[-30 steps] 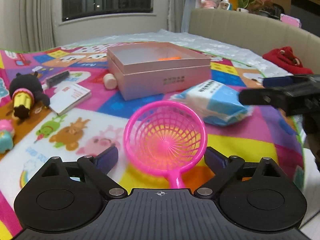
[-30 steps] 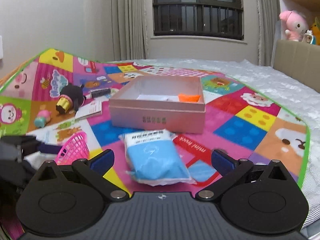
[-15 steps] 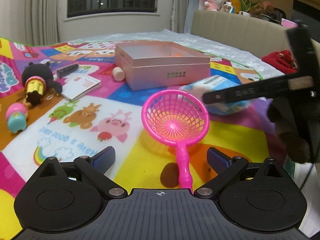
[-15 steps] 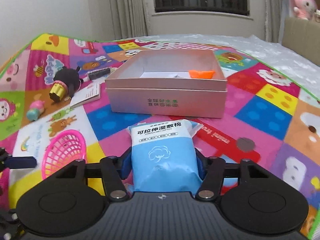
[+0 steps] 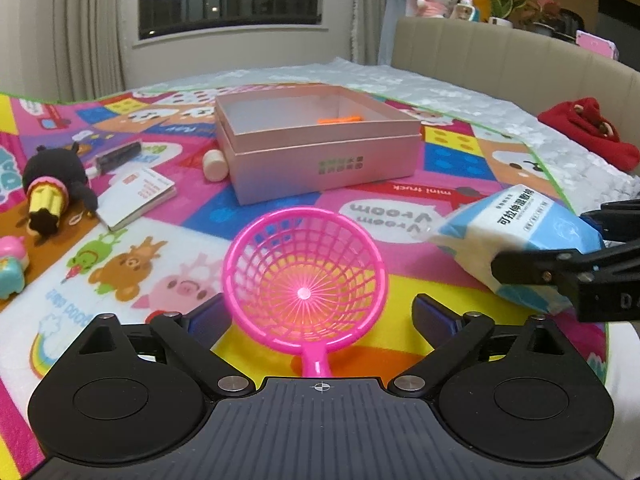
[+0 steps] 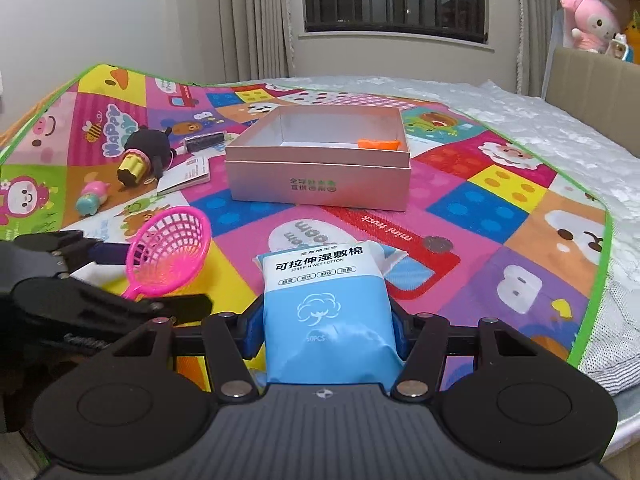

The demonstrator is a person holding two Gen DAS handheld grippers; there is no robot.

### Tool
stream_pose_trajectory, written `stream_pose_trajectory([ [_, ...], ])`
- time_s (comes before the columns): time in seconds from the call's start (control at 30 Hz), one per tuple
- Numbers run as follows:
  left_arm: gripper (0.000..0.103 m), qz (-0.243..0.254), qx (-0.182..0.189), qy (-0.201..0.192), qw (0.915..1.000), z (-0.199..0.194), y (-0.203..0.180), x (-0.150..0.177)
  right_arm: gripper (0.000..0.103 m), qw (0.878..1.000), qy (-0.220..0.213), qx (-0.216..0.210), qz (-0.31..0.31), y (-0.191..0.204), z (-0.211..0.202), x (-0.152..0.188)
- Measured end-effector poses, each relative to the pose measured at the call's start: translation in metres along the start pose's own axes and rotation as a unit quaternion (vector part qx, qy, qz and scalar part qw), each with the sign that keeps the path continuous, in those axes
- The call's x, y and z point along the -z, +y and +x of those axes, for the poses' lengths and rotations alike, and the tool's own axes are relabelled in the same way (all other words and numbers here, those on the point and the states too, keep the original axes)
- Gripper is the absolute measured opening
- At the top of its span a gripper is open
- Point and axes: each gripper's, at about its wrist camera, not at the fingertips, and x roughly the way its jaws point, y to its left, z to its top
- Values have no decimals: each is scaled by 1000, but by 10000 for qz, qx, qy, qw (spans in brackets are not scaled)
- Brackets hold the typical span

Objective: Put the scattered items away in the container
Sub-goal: 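Carry the pink net with the left tool and wipes with the right toward the box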

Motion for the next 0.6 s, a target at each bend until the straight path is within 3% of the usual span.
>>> stream_pose_trajectory([
  [0.03,92,23,-28,-1,10000,0,-1,0,58,10000,-11,-22,-2,0,-2,1],
  [0.07,82,40,-53,18,10000,1,-2,0,58,10000,-13,-36,2,0,-2,2],
  [0.23,75,96,-144,47,9998,-3,-1,1,57,10000,-18,-23,61,-1,-4,4],
  [0.3,46,172,-121,79,9997,-9,-2,1,57,9999,-77,-1,77,-3,-9,4],
  [0.53,45,548,-157,10,9984,-30,-10,-7,57,9992,-359,49,167,-19,-31,5],
  [0.57,49,587,-152,0,9982,-30,-11,-7,57,9990,-402,66,183,-22,-32,6],
  [0.6,60,587,-143,14,9982,-29,-11,-6,57,9988,-436,115,213,-25,-33,8],
])
